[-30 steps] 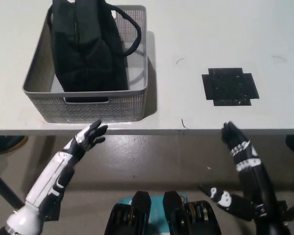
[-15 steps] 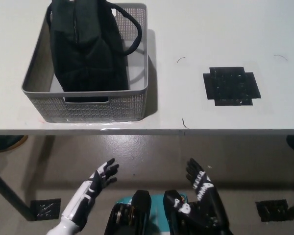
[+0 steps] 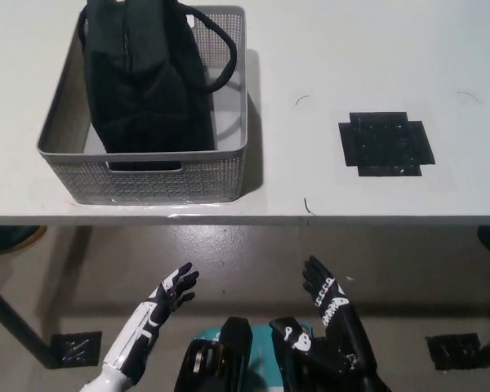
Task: Use both hands to pick up a lunch bag on the right hand side and place it into a container on the left hand side
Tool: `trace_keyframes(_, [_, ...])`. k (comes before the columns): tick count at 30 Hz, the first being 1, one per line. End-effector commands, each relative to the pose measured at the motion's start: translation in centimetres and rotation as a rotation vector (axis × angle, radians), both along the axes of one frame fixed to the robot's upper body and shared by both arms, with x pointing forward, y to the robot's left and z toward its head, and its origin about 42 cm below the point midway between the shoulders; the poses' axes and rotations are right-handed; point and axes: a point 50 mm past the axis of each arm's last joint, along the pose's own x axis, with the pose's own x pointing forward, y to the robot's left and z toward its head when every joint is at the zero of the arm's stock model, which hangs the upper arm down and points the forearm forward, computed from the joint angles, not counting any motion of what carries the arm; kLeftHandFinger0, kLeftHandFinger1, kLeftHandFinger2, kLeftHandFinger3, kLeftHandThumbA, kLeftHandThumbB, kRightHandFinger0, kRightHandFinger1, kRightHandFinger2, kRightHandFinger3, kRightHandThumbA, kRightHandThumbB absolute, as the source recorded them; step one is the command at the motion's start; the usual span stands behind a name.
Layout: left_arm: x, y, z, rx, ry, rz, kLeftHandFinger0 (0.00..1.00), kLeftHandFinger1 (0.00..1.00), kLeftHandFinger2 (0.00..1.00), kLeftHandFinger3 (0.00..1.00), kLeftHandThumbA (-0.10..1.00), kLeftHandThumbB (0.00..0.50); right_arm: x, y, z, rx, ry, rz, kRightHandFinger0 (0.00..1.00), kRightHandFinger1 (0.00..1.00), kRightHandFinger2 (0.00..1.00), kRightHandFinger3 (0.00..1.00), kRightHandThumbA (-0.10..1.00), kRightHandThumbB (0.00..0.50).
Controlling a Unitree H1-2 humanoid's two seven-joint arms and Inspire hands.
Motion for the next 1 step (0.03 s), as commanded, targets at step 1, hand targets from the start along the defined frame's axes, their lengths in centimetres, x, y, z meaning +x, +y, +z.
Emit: trace_keyframes(1, [0.41, 0.1, 1.09, -0.009, -0.091, 0.012, 1.0, 1.0, 1.0, 1.0, 1.0, 0.273, 1.15, 0.46, 1.52, 0.011, -0.099, 0.021, 1.0, 1.0, 1.0, 1.0, 1.0, 0.164])
